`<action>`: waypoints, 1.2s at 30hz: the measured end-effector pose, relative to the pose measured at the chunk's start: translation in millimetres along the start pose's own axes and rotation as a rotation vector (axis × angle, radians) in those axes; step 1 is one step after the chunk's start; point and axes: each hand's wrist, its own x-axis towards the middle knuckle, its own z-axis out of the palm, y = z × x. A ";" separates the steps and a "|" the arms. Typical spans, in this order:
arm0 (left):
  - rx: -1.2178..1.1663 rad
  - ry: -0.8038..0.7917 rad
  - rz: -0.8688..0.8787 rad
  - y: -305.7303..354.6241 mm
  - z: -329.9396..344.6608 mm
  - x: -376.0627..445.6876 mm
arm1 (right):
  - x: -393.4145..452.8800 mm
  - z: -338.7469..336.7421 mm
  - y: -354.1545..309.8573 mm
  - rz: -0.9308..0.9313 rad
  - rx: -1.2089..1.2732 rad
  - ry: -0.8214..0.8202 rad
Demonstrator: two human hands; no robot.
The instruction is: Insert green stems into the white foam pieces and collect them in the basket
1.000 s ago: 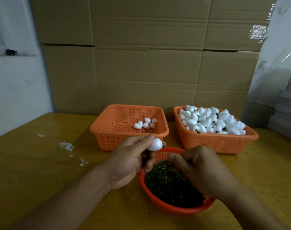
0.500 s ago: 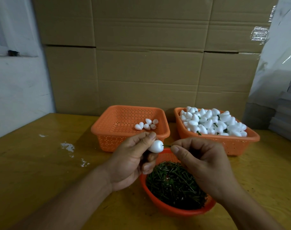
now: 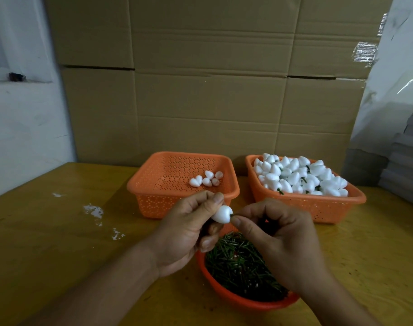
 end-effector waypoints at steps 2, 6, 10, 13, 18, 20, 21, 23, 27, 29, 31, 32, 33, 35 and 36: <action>0.020 0.023 0.021 0.0 0.4 -0.2 | -0.7 1.1 0.8 -0.029 -0.006 0.005; 0.089 0.129 0.108 -2.1 3.5 0.5 | -1.5 4.4 0.0 -0.053 -0.020 0.018; 0.082 0.167 0.173 -4.5 4.5 1.5 | -2.1 6.9 0.0 -0.031 -0.045 0.041; 0.035 0.091 0.175 -1.7 3.9 0.3 | -2.2 7.5 0.5 0.026 -0.035 0.074; -0.012 0.053 0.176 -1.1 3.6 -0.2 | -2.8 10.0 -4.3 0.072 0.053 0.055; 0.016 0.078 0.187 -1.2 3.4 0.2 | -3.3 11.1 -6.1 0.070 0.051 0.050; 0.035 0.088 0.198 -1.4 3.4 0.4 | -3.3 11.5 -6.8 0.066 0.045 0.048; 0.078 0.103 0.225 -1.5 4.0 0.2 | -3.2 11.7 -7.9 0.053 0.038 0.052; 0.176 0.117 0.285 -0.6 5.0 -1.1 | -3.8 12.5 -8.1 0.067 0.067 0.071; 0.203 0.119 0.302 -0.2 5.0 -1.6 | -4.4 13.2 -8.0 0.082 0.079 0.073; 0.220 0.116 0.310 0.3 5.1 -1.9 | -4.5 13.3 -8.1 0.084 0.086 0.063; 0.225 0.113 0.313 0.5 5.0 -1.9 | -4.4 13.2 -8.4 0.082 0.087 0.055; 0.229 0.109 0.312 0.8 4.6 -1.9 | -4.3 13.0 -8.7 0.077 0.088 0.047; 0.234 0.101 0.308 1.3 3.3 -1.8 | -3.8 13.7 -10.2 0.068 0.108 0.026; 0.231 0.099 0.303 1.4 2.6 -1.7 | -3.8 14.4 -11.3 0.065 0.128 0.013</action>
